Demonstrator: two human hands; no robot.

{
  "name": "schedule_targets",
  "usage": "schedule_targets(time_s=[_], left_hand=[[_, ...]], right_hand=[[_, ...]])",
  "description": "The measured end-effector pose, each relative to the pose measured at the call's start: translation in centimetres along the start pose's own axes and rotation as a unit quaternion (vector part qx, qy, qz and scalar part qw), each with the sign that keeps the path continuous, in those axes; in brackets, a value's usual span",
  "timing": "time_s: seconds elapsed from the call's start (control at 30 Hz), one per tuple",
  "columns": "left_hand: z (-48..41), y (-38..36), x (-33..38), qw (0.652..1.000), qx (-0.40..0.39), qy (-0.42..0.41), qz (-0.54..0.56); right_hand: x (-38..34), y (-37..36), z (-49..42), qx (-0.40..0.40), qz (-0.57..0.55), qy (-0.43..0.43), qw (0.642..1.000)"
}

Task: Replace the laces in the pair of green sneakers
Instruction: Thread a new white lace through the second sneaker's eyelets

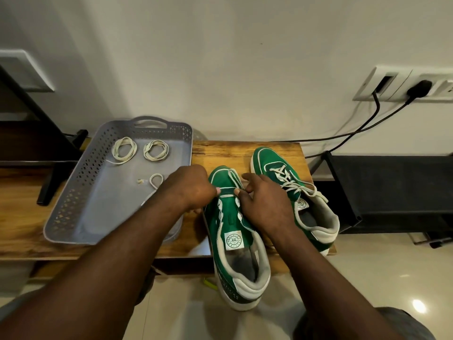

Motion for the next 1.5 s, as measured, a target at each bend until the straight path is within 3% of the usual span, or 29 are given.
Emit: schedule_targets(time_s=[0.17,0.33,0.57,0.77,1.07,1.2,1.5], left_hand=[[0.1,-0.1,0.3,0.99,0.09,-0.048,-0.101],[0.5,-0.6,0.2,0.987,0.097,-0.07,-0.109],[1.0,-0.8,0.7,0.974,0.117,-0.111,-0.158],[2.0,-1.6,1.4,0.982,0.121,-0.066,-0.13],[1.4,-0.3,1.3,0.993,0.115,0.031,-0.013],[1.0,-0.4,1.0,0.994,0.092,0.053,0.021],[0.2,-1.4,0.8,0.984,0.1,-0.094,-0.11]], right_hand=[[-0.5,-0.5,0.4,0.039,-0.029,-0.012,0.999],[-1.1,-1.0,0.3,0.054,-0.03,-0.003,0.998],[-0.6,-1.0,0.0,0.081,-0.072,-0.085,0.991],[-0.3,-1.2,0.4,0.105,-0.111,-0.153,0.976],[-0.7,-1.2,0.9,0.085,-0.135,-0.115,0.98],[-0.6,-1.1,0.9,0.099,-0.143,-0.138,0.975],[1.0,-1.5,0.9,0.149,-0.253,-0.241,0.925]])
Point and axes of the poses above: each hand's wrist, its own z-axis away from the middle knuckle, its own y-axis out of the back of the hand, x = y × z, the point moved 3 cm from there along -z, towards the middle knuckle, and after that the axes turned 14 degrees about x, right-handed, at the moved point
